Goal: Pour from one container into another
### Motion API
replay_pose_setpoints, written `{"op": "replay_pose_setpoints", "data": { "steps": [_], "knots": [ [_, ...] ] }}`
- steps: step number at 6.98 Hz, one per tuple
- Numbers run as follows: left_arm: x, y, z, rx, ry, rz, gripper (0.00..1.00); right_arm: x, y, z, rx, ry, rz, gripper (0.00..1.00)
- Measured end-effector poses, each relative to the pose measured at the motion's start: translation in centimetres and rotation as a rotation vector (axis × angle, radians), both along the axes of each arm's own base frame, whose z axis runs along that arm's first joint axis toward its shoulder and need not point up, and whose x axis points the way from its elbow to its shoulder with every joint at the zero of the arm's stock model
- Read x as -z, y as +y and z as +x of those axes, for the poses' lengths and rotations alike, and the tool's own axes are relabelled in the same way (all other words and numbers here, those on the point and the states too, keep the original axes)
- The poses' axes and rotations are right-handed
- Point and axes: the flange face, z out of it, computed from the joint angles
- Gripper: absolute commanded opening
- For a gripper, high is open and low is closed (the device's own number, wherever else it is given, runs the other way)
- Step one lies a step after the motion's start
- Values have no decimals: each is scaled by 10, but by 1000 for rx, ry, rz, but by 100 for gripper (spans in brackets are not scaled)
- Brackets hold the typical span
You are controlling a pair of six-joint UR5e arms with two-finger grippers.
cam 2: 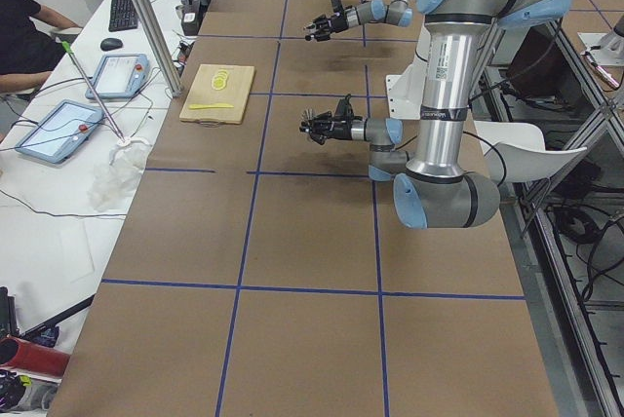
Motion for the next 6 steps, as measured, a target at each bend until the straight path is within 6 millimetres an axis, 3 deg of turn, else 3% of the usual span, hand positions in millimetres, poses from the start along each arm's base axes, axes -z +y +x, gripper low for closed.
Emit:
{"op": "replay_pose_setpoints", "data": {
  "steps": [3, 6],
  "knots": [
    [27, 1, 21, -124, -79, 79, 0, 72, 4, 9, 45, 18, -5, 0],
    [71, -5, 48, -240, -90, 164, 0, 121, 7, 9, 80, 72, 24, 0]
  ]
}}
